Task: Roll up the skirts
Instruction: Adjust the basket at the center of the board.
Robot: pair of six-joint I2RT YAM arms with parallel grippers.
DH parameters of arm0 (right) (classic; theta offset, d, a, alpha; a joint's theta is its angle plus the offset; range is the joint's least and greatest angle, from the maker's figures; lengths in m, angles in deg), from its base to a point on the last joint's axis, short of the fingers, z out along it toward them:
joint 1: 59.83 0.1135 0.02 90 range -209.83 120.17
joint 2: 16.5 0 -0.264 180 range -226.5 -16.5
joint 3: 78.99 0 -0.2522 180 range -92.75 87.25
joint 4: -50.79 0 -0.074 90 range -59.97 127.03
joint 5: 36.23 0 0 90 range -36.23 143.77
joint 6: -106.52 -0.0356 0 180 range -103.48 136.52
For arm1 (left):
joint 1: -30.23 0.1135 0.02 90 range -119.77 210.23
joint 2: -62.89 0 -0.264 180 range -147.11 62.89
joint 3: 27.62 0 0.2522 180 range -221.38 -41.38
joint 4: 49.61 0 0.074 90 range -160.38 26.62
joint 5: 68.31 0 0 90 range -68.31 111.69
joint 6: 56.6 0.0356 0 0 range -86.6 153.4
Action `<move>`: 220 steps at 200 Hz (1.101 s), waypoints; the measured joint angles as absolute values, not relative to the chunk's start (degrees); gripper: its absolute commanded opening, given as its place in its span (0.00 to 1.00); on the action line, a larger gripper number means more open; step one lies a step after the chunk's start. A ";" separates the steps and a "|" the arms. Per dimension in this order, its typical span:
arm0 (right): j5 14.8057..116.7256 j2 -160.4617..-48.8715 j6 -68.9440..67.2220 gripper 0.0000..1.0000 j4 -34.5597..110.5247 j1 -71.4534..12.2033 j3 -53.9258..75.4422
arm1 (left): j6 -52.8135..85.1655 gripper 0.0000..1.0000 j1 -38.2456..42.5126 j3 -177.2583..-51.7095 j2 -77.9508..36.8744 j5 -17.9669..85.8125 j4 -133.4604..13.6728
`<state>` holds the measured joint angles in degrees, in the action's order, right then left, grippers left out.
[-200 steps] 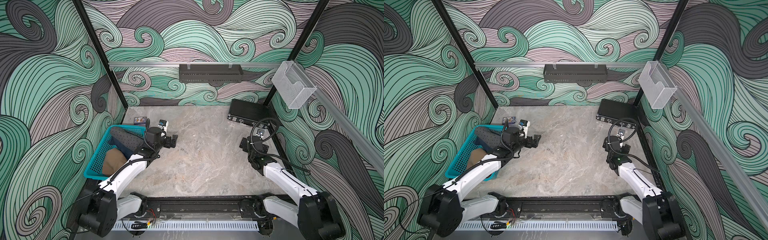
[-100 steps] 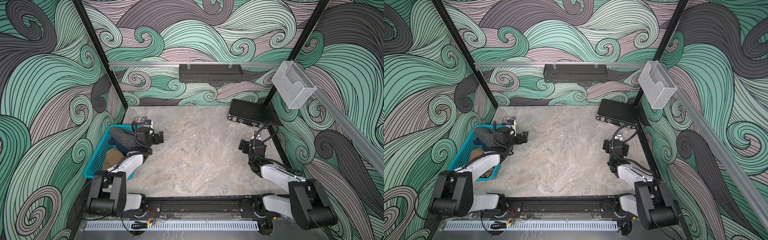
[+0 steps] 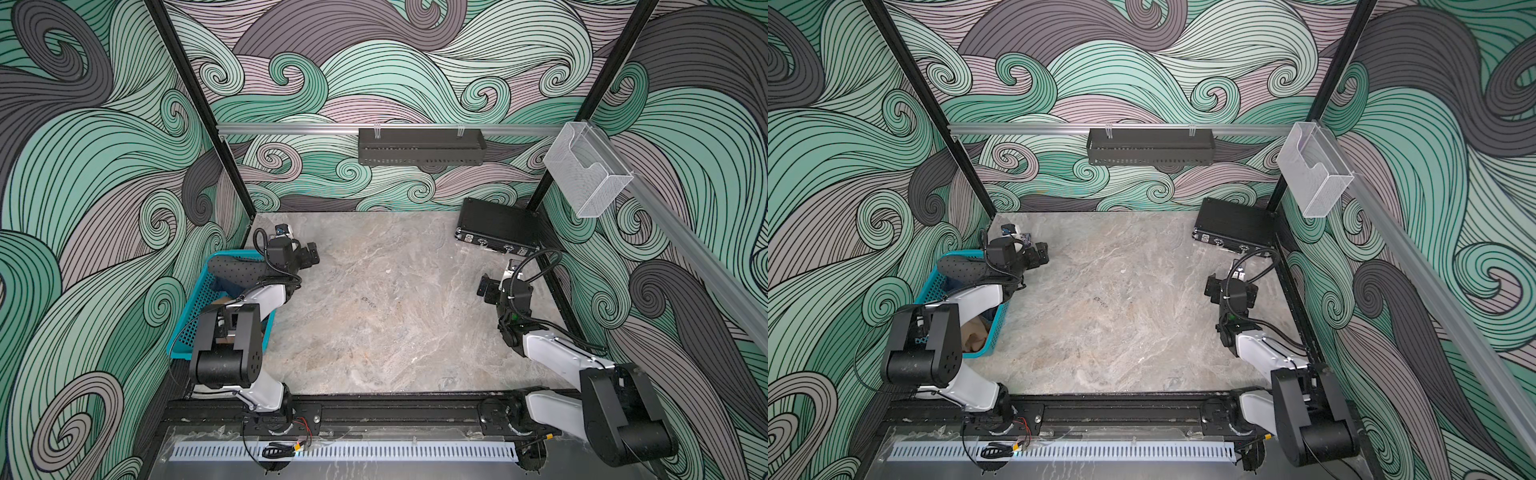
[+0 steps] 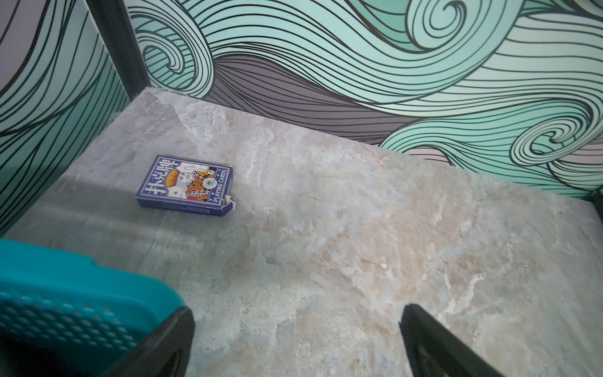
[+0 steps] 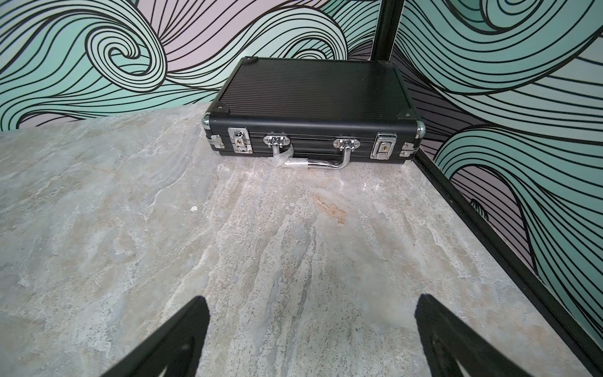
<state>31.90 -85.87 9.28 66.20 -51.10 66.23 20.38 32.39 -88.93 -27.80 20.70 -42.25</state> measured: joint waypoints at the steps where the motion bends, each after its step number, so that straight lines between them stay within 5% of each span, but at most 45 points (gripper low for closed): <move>1: 31.90 -85.82 9.28 0.99 66.20 -51.10 66.26 | 20.34 0.99 32.45 -89.04 -27.87 20.72 -42.27; 138: 31.29 -87.53 9.56 0.99 66.18 -51.18 66.39 | 27.33 0.98 25.83 -84.06 -14.91 32.61 -44.20; 220: 34.78 -90.41 12.36 0.99 73.54 -54.11 67.33 | 31.53 0.97 27.71 -71.99 -14.19 21.16 -43.19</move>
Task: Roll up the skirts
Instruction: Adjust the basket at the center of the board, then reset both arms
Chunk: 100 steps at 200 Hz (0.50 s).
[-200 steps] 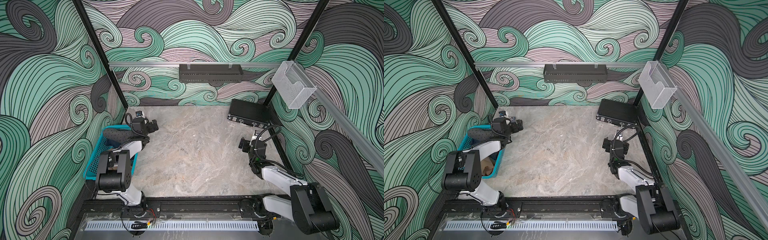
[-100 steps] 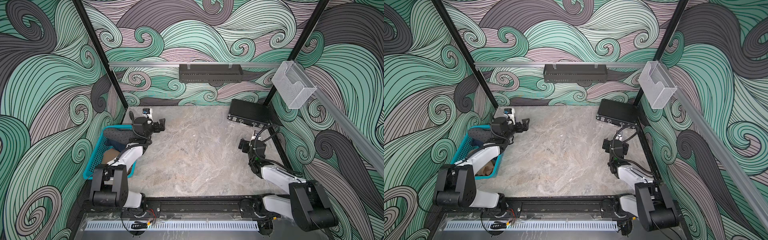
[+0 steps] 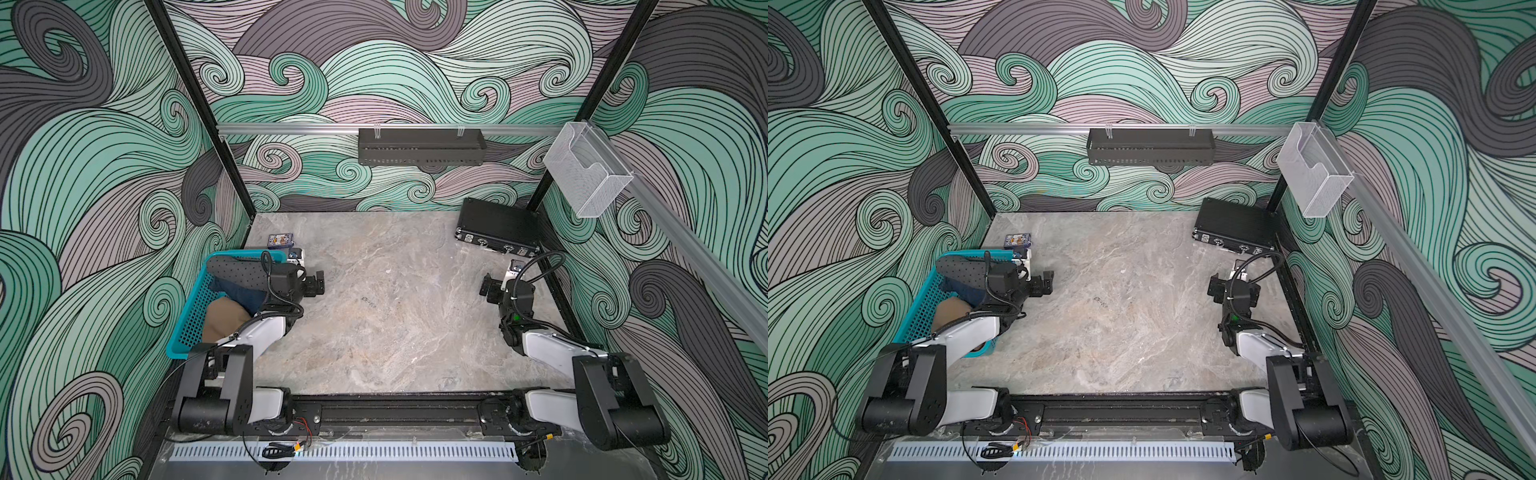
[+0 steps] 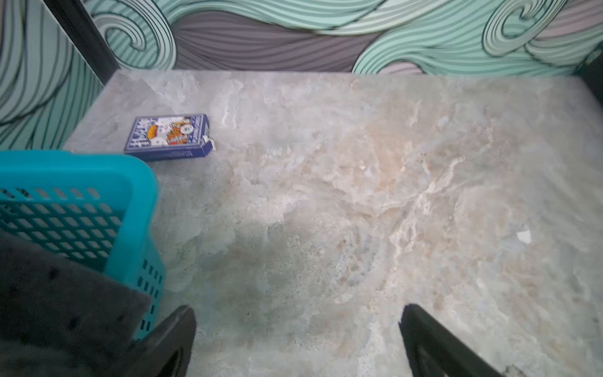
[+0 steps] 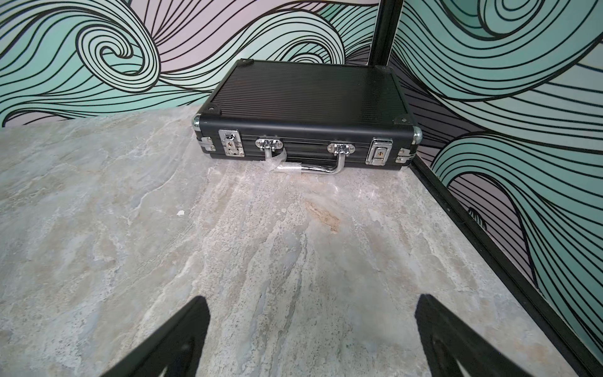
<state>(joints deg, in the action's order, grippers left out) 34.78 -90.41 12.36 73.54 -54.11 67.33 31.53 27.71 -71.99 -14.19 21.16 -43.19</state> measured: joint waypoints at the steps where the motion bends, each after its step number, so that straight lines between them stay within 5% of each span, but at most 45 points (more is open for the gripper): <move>1: 34.81 -90.61 12.45 0.99 73.74 -54.13 67.33 | 31.48 0.97 27.71 -72.01 -14.45 21.16 -43.17; 31: 36.01 -93.45 14.33 0.99 78.51 -54.37 67.87 | 32.40 0.93 28.56 -76.16 -22.23 24.55 -45.51; 100: 38.67 -104.40 16.84 0.99 97.13 -54.96 73.10 | 31.29 0.96 29.02 -71.57 -17.64 18.27 -41.38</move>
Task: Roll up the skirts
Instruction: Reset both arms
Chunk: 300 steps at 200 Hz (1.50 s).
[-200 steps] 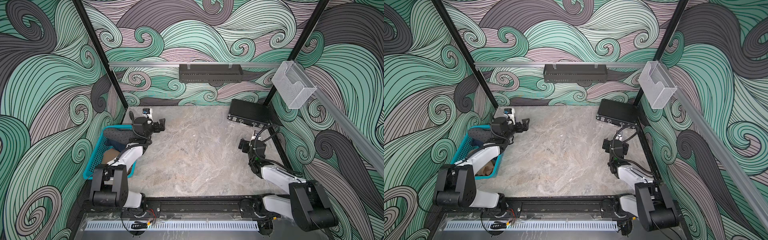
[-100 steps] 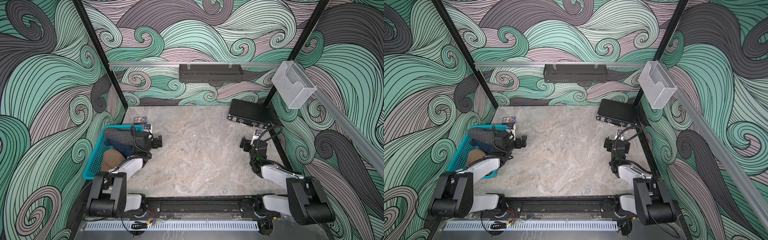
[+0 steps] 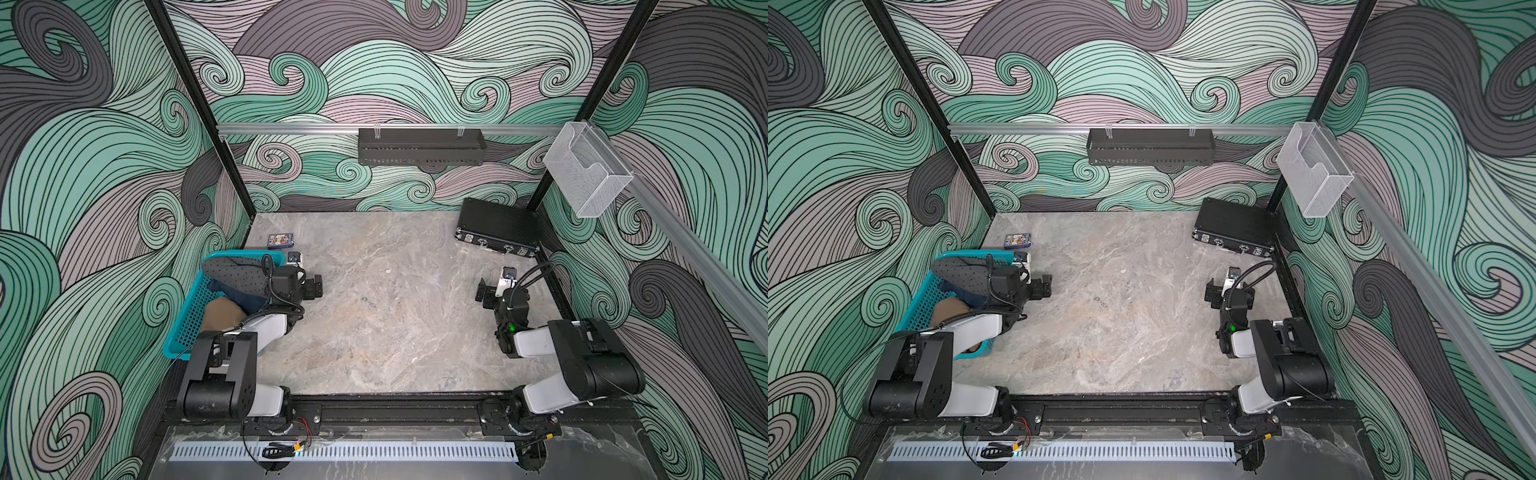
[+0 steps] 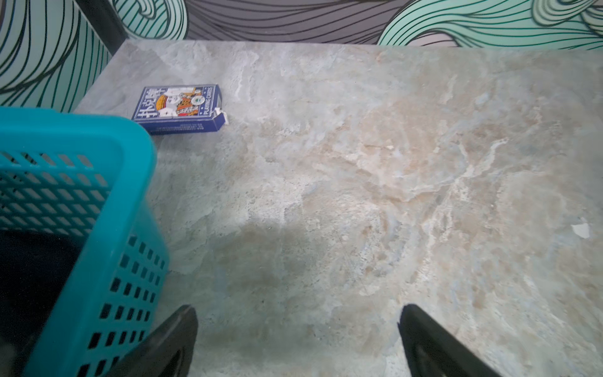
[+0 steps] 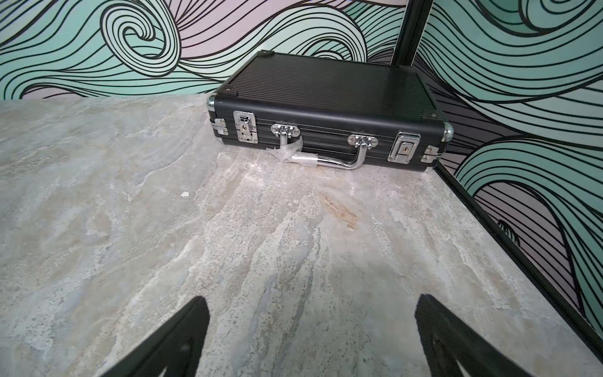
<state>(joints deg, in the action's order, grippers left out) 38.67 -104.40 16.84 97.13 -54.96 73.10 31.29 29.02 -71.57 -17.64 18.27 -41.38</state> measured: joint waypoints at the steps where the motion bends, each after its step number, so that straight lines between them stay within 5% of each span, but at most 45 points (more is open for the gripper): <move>1: 38.72 -104.49 16.86 0.99 97.30 -54.96 73.14 | 31.22 0.96 29.02 -71.68 -17.75 18.23 -41.38; 106: 39.42 -104.71 17.65 0.99 100.86 -54.96 73.18 | 32.77 0.99 27.97 -67.99 -23.19 15.15 -26.36; 300: 40.75 -104.73 17.61 0.99 88.28 -55.66 65.32 | 32.69 0.98 30.51 -67.75 -23.94 22.38 -24.39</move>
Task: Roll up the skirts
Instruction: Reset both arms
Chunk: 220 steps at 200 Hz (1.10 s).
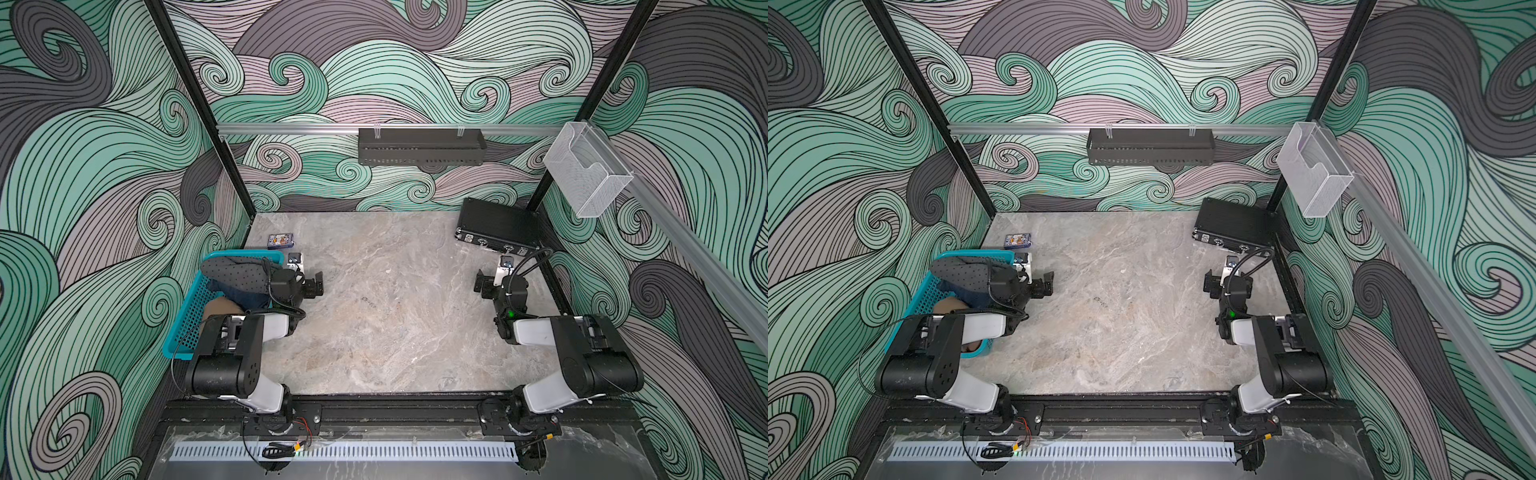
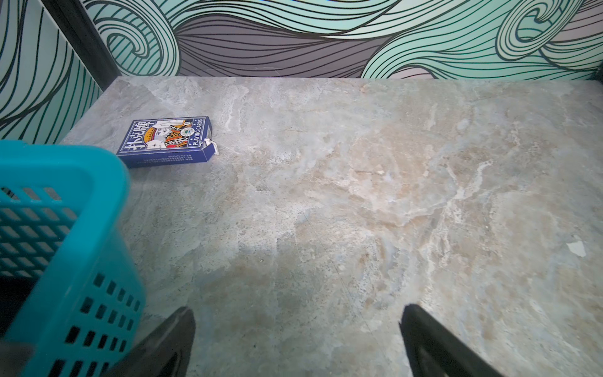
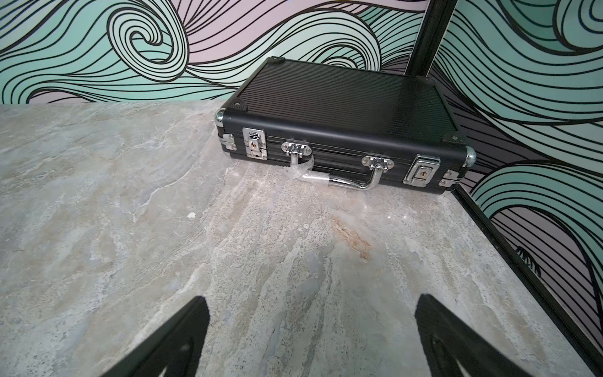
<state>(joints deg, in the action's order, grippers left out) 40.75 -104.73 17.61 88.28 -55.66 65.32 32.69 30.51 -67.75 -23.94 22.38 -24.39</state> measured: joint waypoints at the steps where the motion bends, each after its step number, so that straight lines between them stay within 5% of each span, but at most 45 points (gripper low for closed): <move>1: 40.75 -104.73 17.61 0.99 88.28 -55.66 65.32 | 32.69 0.99 30.51 -67.75 -23.94 22.38 -24.39; 220: 40.75 -104.73 17.58 0.99 88.19 -55.66 65.32 | 33.82 0.98 31.42 -61.08 -22.19 25.81 -17.05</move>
